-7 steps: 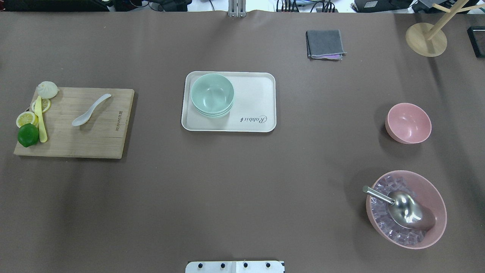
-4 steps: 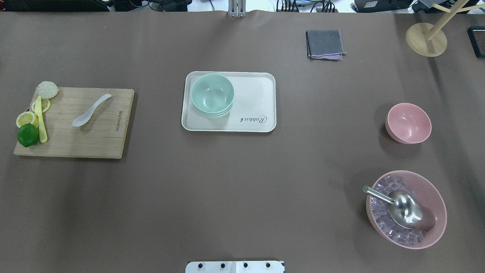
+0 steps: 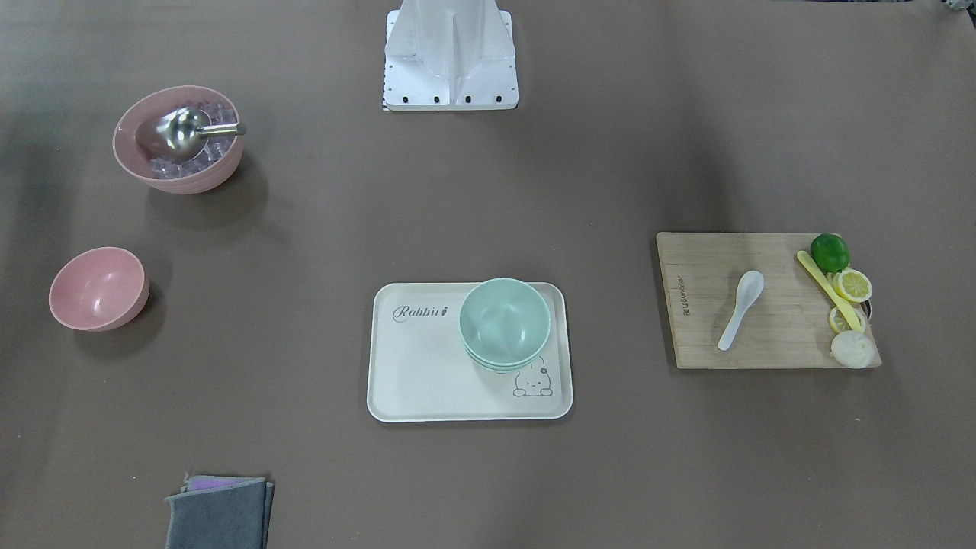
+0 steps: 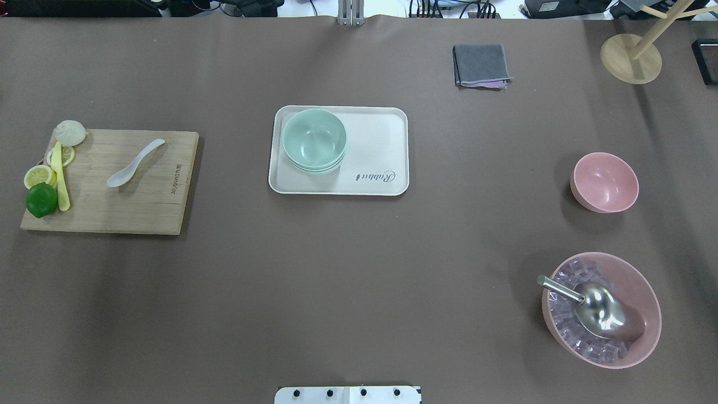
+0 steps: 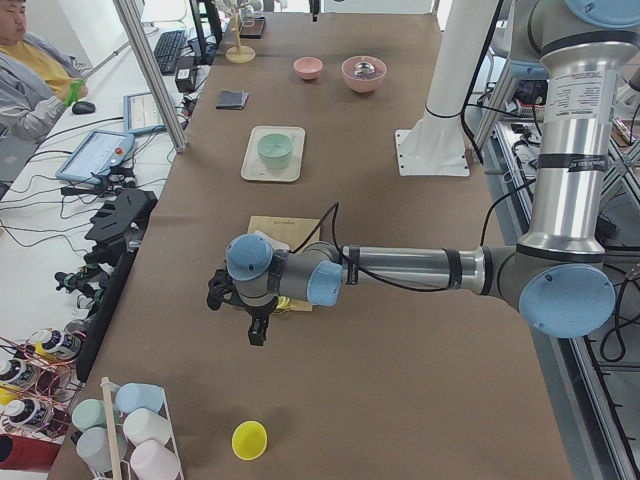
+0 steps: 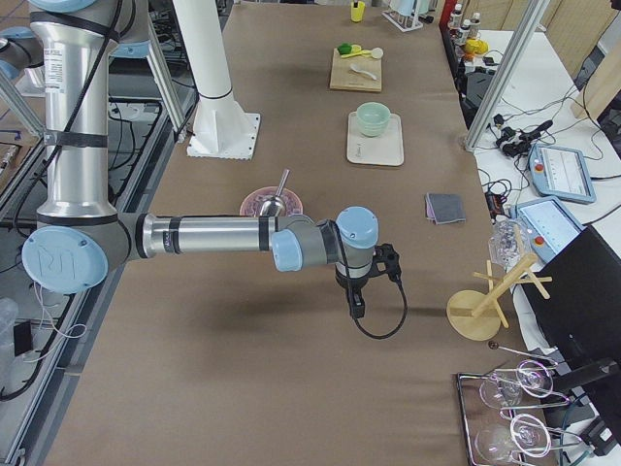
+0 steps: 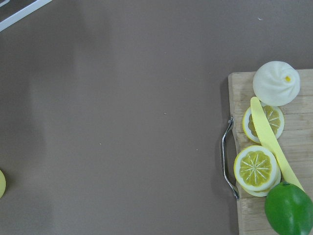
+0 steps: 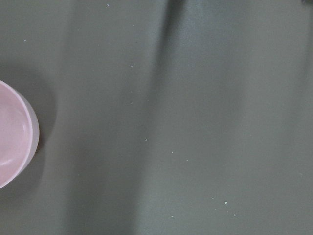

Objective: Stack pink bowl on green and place spoon

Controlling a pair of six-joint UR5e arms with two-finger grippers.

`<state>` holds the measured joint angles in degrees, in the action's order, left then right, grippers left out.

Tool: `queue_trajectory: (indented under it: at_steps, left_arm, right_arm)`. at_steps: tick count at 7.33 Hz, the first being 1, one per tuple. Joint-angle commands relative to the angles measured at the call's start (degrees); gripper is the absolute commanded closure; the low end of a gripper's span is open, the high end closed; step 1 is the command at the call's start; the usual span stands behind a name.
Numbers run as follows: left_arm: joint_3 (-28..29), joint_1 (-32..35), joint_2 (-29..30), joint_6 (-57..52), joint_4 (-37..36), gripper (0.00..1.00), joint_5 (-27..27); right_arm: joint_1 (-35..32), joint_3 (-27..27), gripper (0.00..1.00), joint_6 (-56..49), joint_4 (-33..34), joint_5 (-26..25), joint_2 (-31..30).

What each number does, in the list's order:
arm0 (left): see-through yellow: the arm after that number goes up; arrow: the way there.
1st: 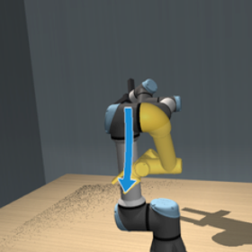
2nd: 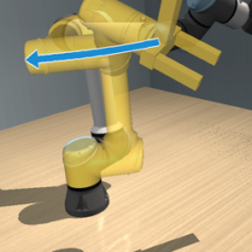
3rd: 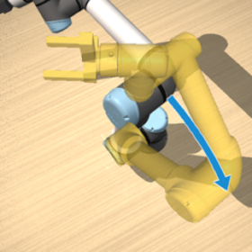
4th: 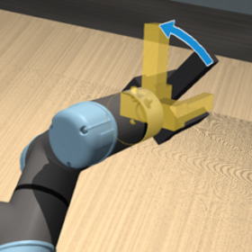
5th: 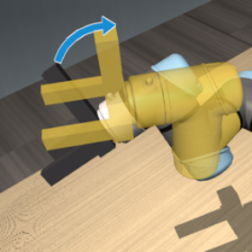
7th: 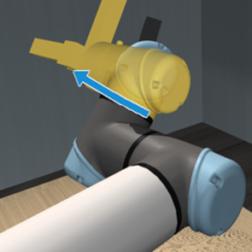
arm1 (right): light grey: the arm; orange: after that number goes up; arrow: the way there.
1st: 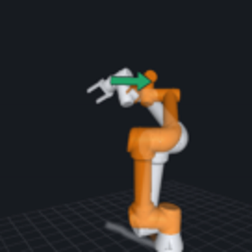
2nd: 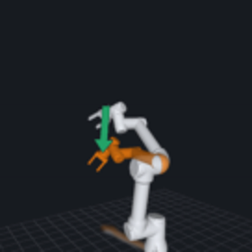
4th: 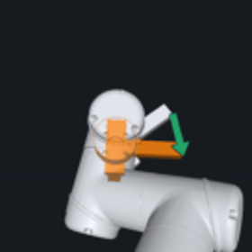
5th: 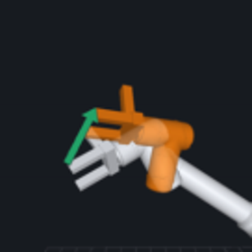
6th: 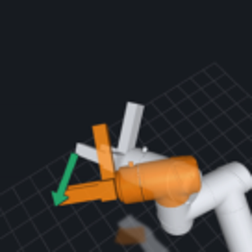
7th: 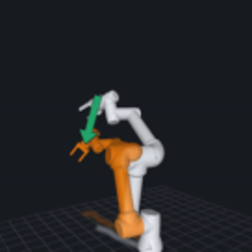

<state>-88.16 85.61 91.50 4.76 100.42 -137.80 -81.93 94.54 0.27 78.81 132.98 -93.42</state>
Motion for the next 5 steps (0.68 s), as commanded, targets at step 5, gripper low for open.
queue_trajectory:
  at_steps: [5]
  left_arm:
    - [1.41,0.0,0.08,-0.01,3.64,0.02,-0.01]
  right_arm:
    - [4.05,-3.4,0.0,8.37,-6.56,0.0,1.64]
